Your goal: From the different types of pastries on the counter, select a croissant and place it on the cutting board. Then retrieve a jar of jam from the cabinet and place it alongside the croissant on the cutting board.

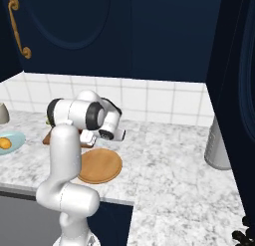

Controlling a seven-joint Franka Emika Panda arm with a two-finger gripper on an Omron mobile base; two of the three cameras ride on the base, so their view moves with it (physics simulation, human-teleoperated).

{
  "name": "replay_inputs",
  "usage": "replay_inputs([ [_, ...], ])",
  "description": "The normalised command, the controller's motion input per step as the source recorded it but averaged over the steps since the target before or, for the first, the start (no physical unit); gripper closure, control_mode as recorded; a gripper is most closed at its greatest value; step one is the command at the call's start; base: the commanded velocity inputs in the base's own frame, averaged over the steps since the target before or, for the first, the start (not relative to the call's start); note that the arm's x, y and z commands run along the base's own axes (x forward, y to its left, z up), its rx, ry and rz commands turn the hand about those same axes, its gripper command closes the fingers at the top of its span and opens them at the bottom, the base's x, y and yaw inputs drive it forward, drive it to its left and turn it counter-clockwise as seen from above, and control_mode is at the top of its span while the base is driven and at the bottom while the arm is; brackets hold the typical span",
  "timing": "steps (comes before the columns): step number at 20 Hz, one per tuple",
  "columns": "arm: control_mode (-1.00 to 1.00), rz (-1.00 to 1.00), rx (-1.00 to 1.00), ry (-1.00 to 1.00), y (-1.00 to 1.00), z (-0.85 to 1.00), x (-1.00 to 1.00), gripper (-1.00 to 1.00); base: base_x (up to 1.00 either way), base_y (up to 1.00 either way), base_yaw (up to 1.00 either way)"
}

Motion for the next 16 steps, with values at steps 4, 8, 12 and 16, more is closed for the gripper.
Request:
replay_inputs([
  [4,-1.0,-0.01,0.04,0.25,-0.04,-0.05,-0.68,-1.0,0.0,0.0,0.0],
  [8,-1.0,0.13,0.12,0.1,-0.14,0.42,-0.91,-1.0,0.0,0.0,0.0],
  [12,-1.0,0.04,0.17,-0.02,-0.28,0.98,-0.81,-1.0,0.0,0.0,0.0],
  [16,-1.0,0.0,0.28,0.04,-0.76,1.0,-0.88,-1.0,0.0,0.0,0.0],
])
